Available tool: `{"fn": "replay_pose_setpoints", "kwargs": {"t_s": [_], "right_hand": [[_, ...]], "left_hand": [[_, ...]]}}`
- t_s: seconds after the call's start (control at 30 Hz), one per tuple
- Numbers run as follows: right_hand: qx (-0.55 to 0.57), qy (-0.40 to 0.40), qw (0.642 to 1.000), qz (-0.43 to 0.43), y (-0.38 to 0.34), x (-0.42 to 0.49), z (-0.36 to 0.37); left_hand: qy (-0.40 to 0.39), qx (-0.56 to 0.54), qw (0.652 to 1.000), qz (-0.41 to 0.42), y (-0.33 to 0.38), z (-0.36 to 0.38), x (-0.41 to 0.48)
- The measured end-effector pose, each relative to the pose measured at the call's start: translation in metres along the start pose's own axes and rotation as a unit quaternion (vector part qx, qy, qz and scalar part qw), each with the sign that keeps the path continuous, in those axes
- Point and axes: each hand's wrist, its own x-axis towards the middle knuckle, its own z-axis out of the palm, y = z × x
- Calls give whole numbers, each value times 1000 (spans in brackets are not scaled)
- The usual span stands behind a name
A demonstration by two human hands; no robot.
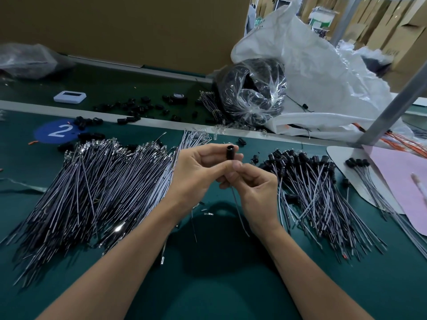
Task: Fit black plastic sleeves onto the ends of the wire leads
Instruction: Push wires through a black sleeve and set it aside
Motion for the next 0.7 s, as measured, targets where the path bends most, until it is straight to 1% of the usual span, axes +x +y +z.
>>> {"fn": "replay_pose_setpoints", "kwargs": {"t_s": [0.1,0.3,0.53,0.7], "right_hand": [[-14,5,1000,-8,-1,-1,-1],[-8,-3,1000,-4,-4,-4,4],[57,-22,998,-10,-6,-4,7],[53,-20,998,-13,-4,-5,7]], "left_hand": [[-14,3,1000,-8,-1,-1,-1],[3,-28,1000,-8,0,1,-5],[25,-41,999,-17,6,6,-8],[40,-68,997,-28,7,11,-8]]}}
